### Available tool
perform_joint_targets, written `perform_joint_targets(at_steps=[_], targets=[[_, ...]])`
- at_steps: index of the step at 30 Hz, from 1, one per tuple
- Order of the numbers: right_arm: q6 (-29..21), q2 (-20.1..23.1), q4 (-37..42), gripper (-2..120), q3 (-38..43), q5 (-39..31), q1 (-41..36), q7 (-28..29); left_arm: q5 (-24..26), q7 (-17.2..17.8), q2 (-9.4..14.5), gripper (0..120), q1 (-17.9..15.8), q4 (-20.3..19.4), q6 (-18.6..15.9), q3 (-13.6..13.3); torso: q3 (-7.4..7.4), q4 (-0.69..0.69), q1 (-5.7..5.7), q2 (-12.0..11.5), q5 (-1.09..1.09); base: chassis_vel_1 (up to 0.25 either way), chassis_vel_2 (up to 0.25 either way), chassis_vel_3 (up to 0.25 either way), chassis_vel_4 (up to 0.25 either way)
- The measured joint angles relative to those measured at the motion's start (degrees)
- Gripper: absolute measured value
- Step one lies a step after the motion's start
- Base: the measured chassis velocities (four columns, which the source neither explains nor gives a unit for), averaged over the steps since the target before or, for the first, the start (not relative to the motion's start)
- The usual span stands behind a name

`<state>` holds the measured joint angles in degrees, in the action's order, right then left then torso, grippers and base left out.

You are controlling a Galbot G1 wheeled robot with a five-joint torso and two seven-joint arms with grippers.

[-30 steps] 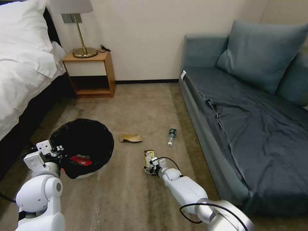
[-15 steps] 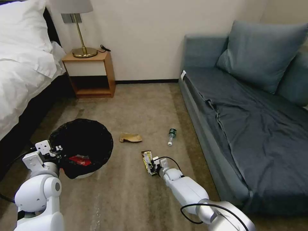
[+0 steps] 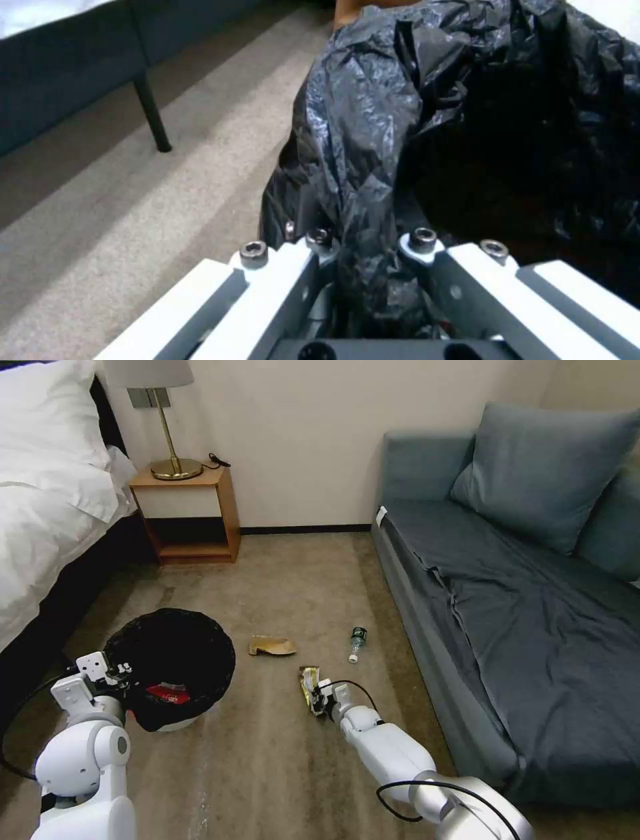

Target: Pick up the trash bin, then pick up the garbage on the floor and place it into the trash bin.

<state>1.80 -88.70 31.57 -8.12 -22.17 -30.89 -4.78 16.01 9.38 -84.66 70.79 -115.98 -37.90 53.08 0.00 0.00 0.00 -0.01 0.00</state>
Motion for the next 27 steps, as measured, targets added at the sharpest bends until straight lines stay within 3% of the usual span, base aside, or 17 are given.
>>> perform_joint_targets(at_steps=[4,13,27], targets=[[1.60,0.93,2.66,0,0.22,0.05,0.77,2.13,0.20,-0.26,0.00,4,-0.26,0.63,0.26,-0.10,0.00,-0.01,0.00,0.00,0.00,0.000,0.000,0.000,0.000],[3.39,4.66,17.08,0,-4.50,-1.36,5.84,10.46,0.14,-0.23,0.17,4,-1.11,1.25,0.32,-1.72,0.00,0.00,0.00,0.00,0.00,0.000,0.000,0.000,0.000],[1.40,4.62,32.92,0,-14.69,-6.16,8.67,17.52,-0.47,0.04,-0.02,4,-1.55,1.78,0.17,-2.70,0.00,0.01,0.00,0.01,-0.01,0.000,0.000,0.000,0.000]])
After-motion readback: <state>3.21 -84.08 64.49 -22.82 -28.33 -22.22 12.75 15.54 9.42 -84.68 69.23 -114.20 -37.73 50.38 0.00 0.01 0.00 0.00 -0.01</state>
